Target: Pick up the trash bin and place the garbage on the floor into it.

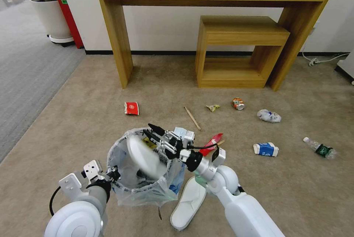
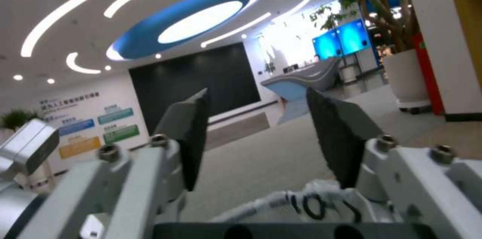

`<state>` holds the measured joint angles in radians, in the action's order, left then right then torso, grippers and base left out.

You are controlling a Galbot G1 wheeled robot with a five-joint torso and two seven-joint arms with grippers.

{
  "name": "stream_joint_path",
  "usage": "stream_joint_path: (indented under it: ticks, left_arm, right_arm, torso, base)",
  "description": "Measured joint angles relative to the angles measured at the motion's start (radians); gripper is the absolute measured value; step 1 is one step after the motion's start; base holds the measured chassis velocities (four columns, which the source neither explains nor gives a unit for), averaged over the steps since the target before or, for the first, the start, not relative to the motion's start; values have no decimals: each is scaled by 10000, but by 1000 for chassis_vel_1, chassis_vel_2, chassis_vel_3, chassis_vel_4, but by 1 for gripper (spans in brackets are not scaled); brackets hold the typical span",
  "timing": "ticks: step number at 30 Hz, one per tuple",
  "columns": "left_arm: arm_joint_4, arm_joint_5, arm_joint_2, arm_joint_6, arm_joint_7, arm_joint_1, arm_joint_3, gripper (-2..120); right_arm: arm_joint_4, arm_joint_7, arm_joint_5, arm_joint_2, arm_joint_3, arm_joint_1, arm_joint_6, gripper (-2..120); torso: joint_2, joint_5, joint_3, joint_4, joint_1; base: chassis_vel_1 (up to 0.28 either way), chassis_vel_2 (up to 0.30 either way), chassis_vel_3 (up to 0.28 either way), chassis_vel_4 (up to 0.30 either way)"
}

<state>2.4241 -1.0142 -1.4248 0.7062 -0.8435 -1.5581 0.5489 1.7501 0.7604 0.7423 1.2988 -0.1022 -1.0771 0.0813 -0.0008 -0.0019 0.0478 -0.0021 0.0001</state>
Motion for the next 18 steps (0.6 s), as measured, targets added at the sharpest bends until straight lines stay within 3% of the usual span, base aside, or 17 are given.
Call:
stream_joint_path:
  ticks: [6,8,9,12,13,17,18]
  left_arm:
    - [-16,-4,20,-1,38,89,242,1]
    - [-97,-13,148,-2,52,235,557,1]
    - [-97,-13,148,-2,52,235,557,1]
    - [-212,0,434,-4,56,403,1022,1]
    - [-212,0,434,-4,56,403,1022,1]
    - [-387,37,615,-15,131,474,1310,1]
    - [-387,37,615,-15,131,474,1310,1]
  right_arm:
    - [799,-1302,-56,-456,-702,-508,-191,80]
    - [1237,-2740,-68,-717,-1109,-876,-576,89]
    - [1237,-2740,-68,-717,-1109,-876,-576,89]
    - [1853,-5057,-142,-992,-1690,-1564,-1350,99]
    - [1853,-5057,-142,-992,-1690,-1564,-1350,99]
    - [2247,-8342,-399,-864,-2015,-2458,-2470,100]
    - [2247,-8342,-399,-864,-2015,-2458,-2470,100]
  torso:
    - [0,0,0,0,0]
    - [0,0,0,0,0]
    - [0,0,0,0,0]
    - [0,0,0,-1,0]
    - [0,0,0,-1,0]
    - [0,0,0,-1,0]
    - [0,0,0,-1,0]
  base:
    - [0,0,0,0]
    - [0,0,0,0]
    - [0,0,0,0]
    - [0,0,0,0]
    - [0,0,0,0]
    - [0,0,0,0]
    - [0,0,0,0]
